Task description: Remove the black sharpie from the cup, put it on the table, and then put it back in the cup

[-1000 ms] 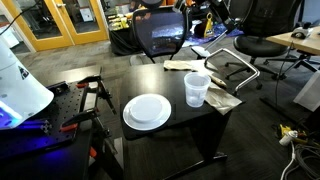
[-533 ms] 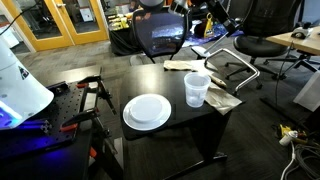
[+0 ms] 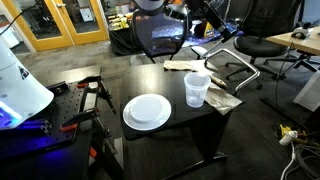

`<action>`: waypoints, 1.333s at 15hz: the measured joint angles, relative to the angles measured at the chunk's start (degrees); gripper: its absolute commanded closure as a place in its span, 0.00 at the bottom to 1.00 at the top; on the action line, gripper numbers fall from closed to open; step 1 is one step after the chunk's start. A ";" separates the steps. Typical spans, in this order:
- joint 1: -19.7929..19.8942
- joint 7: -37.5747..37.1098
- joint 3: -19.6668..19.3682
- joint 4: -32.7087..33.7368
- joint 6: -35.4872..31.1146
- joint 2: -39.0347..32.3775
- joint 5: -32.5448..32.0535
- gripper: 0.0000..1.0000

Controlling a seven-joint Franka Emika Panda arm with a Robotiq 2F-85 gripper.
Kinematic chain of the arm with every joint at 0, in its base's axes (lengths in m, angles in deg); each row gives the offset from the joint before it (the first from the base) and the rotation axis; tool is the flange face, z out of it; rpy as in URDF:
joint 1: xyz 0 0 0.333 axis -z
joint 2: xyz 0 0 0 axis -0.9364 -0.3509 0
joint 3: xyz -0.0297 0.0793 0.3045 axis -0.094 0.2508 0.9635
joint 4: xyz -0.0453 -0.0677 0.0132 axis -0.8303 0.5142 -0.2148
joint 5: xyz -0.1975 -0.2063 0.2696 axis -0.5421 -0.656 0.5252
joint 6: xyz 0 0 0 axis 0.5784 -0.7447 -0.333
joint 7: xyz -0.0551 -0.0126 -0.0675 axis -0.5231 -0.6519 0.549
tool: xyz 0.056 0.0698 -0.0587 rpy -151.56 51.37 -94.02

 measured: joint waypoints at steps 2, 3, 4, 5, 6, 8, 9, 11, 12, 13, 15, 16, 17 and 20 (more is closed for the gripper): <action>-0.69 -2.14 -0.25 -0.12 1.64 -1.29 -0.08 0.96; -1.07 -3.23 -0.40 -0.27 2.45 -1.99 -0.16 0.96; -1.44 -4.48 -0.52 -0.37 3.37 -2.69 -0.25 0.96; -1.76 -5.56 -0.62 -0.52 4.10 -3.32 -0.31 0.96; -2.01 -6.62 -0.67 -0.65 4.66 -3.90 -0.37 0.96; -2.19 -8.34 -0.67 -0.86 5.52 -4.89 -0.55 0.96; -2.20 -9.14 -0.67 -0.94 5.84 -5.33 -0.76 0.96; -2.20 -10.85 -0.66 -1.21 6.03 -6.13 -1.50 0.96; -2.20 -11.66 -0.66 -1.33 6.04 -6.51 -1.78 0.96; -2.20 -12.25 -0.66 -1.44 6.04 -6.88 -1.94 0.96; -2.21 -13.50 -0.65 -1.62 6.04 -7.60 -2.25 0.96; -2.21 -13.91 -0.64 -1.71 6.04 -7.91 -2.30 0.96; -2.22 -14.22 -0.60 -1.76 6.04 -8.27 -2.31 0.96; -2.27 -15.99 -0.35 -1.87 6.04 -9.34 -2.33 0.96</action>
